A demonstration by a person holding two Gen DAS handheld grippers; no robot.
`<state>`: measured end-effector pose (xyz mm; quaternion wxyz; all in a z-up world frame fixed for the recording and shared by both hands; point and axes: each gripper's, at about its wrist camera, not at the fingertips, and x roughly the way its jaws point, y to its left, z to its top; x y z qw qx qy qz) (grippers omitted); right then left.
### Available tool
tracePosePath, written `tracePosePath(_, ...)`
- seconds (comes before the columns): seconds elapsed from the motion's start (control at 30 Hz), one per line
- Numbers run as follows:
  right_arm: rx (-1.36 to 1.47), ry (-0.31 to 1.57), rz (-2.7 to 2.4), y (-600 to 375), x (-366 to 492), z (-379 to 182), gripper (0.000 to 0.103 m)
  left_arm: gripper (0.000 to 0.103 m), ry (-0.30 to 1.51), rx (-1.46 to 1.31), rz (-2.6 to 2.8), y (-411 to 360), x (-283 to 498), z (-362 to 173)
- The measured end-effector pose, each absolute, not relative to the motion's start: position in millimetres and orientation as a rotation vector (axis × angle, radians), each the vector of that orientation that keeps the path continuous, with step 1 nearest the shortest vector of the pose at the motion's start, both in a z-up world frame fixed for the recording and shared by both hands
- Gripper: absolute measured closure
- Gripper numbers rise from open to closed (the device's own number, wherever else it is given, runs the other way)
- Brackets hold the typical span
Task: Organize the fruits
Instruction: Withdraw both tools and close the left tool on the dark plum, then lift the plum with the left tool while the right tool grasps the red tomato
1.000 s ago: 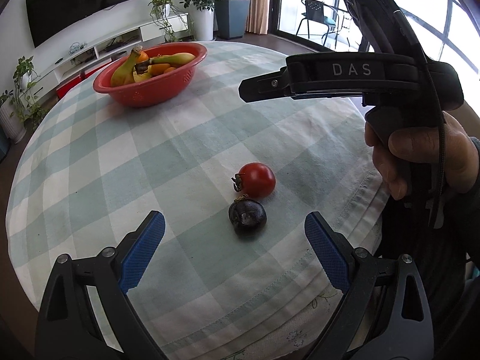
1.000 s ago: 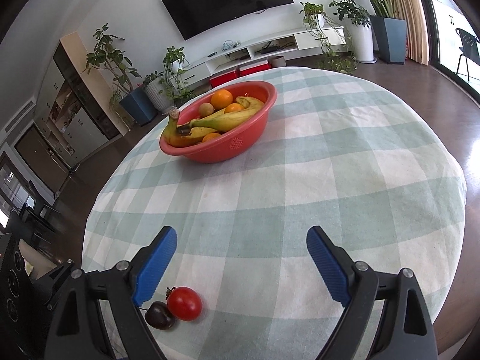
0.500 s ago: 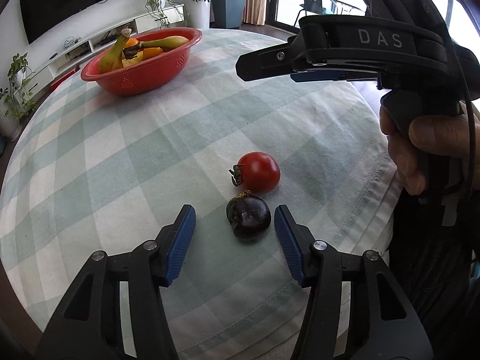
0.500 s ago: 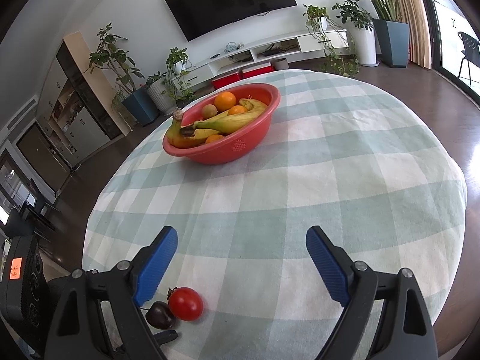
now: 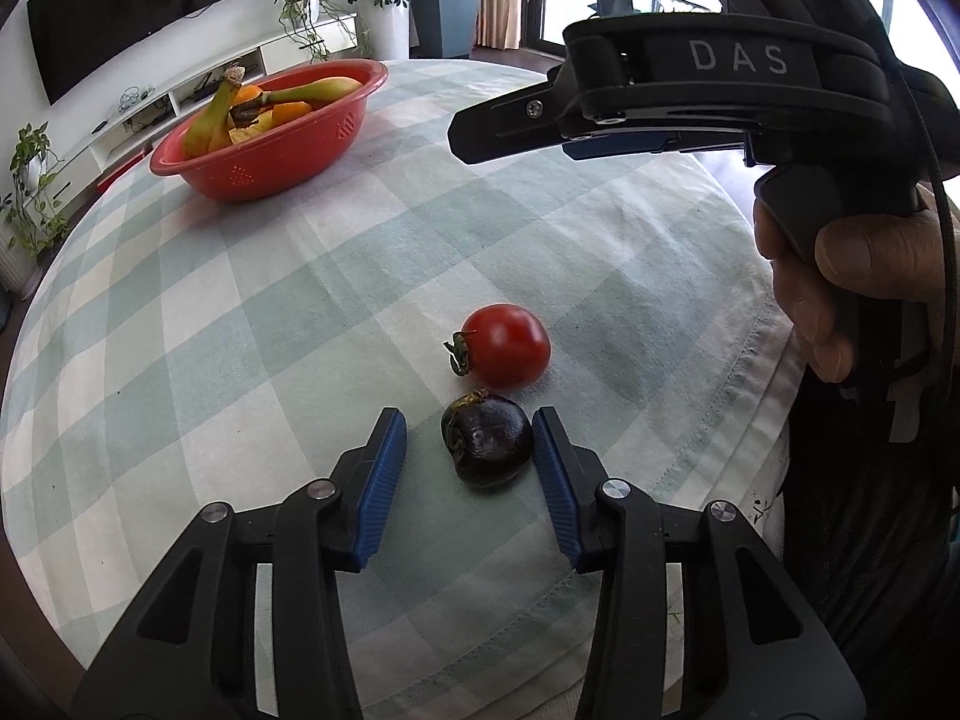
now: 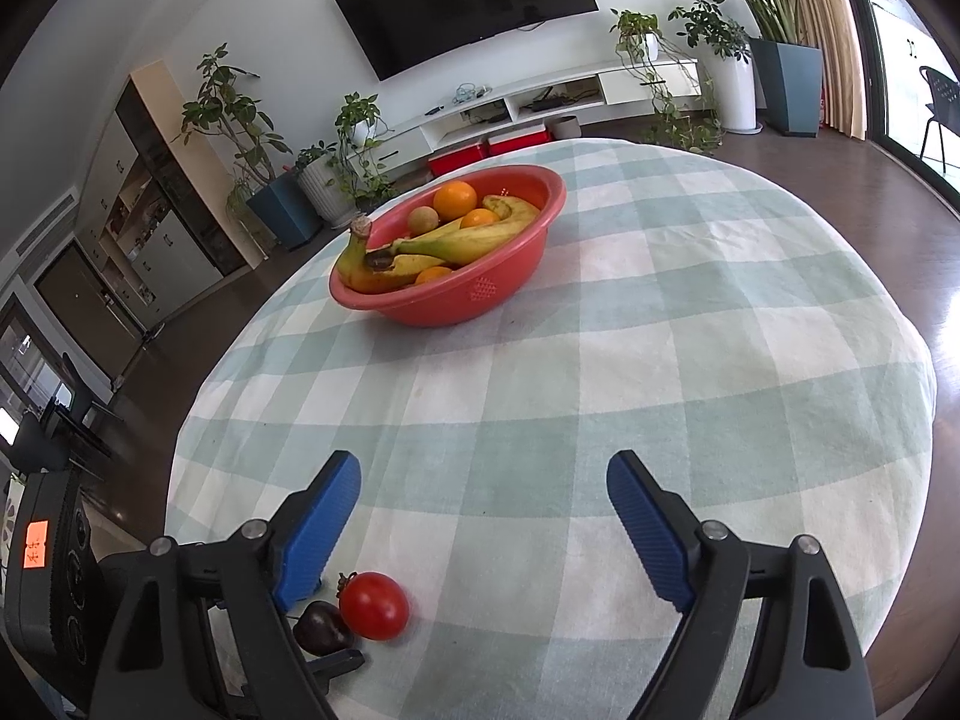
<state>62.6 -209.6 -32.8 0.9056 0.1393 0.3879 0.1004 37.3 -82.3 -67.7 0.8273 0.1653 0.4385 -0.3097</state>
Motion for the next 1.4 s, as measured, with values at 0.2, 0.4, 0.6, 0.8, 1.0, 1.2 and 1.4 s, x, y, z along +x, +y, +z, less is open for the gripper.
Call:
tracePosePath(0.2,0.287,0.801,0.21,-207.5,61.4,-31.9,0.017,0.07,0.94,0.347,-0.671,-82.5,38.2,-67.6)
tracePosePath(0.4,0.286,0.802,0.21,-207.8,61.4,-32.1,0.018,0.072,0.947,0.333,-0.672,-80.7,38.4,-67.0)
tracePosePath(0.6,0.285,0.802,0.211,-207.7,61.4,-32.2,0.018,0.073,0.945,0.321,-0.67,-76.9,37.2,-66.0)
tracePosePath(0.8,0.253,0.807,0.217,-202.1,60.5,-30.7,0.022,0.073,0.946,0.292,-0.665,-69.4,38.1,-63.6)
tracePosePath(1.0,0.242,0.81,0.214,-201.2,61.6,-31.6,0.022,0.072,0.968,0.309,-0.666,-75.1,38.6,-68.0)
tracePosePath(1.2,0.233,0.809,0.214,-200.7,61.5,-31.7,0.022,0.07,1.011,0.324,-0.658,-79.8,45.9,-67.7)
tracePosePath(1.4,0.237,0.804,0.215,-201.1,60.9,-30.8,0.022,0.075,1.041,0.325,-0.666,-82.2,51.2,-67.0)
